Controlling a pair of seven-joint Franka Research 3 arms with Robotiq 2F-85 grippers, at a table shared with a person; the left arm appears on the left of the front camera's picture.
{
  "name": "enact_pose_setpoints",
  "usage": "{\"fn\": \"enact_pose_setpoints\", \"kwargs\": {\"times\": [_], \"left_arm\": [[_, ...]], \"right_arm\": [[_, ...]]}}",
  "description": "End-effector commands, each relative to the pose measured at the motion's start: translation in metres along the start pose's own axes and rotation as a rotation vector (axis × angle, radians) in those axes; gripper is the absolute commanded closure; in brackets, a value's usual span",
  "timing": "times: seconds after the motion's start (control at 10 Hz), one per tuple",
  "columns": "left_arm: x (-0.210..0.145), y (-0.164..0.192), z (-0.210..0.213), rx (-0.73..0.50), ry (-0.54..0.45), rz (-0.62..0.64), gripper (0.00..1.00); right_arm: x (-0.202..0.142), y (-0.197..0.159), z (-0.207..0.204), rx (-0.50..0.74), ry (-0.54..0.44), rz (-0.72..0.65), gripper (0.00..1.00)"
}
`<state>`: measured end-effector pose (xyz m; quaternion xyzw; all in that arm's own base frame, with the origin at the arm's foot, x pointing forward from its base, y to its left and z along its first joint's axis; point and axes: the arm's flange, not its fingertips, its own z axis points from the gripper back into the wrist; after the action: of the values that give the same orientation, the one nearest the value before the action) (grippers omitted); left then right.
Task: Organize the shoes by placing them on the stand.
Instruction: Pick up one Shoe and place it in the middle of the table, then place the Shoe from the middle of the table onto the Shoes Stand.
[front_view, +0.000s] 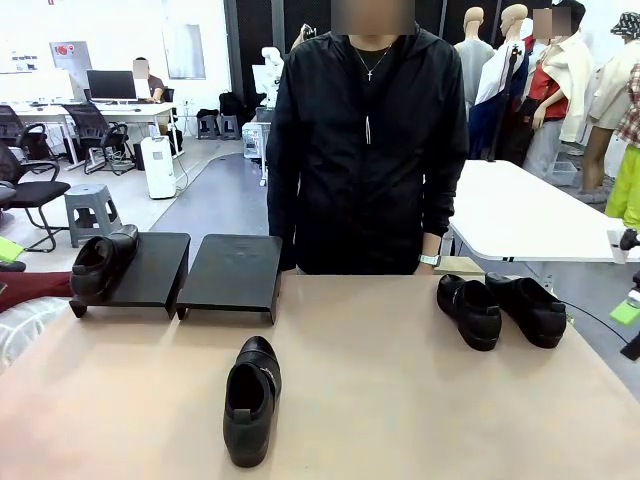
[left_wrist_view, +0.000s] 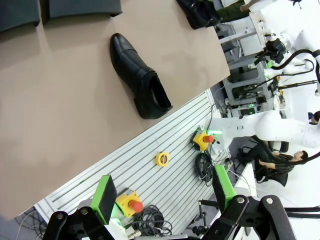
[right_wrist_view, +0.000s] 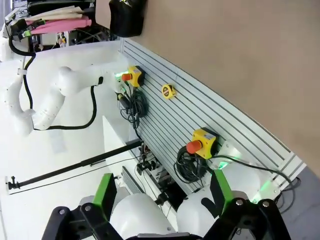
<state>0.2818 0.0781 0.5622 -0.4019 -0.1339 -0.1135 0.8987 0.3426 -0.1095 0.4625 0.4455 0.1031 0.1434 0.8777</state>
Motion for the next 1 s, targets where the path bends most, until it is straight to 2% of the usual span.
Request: {"fn": "enact_pose_setpoints", "kwargs": {"times": [0.0, 0.9], "left_arm": [[-0.0018, 0.0014, 0.0028, -0.003, 0.009, -0.022, 0.0], [-0.0018, 0.0014, 0.0028, -0.003, 0.009, -0.022, 0.0]], "right_arm": [[-0.0005, 0.0073, 0.0018, 0.026, -0.022, -0.023, 0.0], [-0.0005, 0.0073, 0.0018, 0.026, -0.022, -0.023, 0.0]]}}
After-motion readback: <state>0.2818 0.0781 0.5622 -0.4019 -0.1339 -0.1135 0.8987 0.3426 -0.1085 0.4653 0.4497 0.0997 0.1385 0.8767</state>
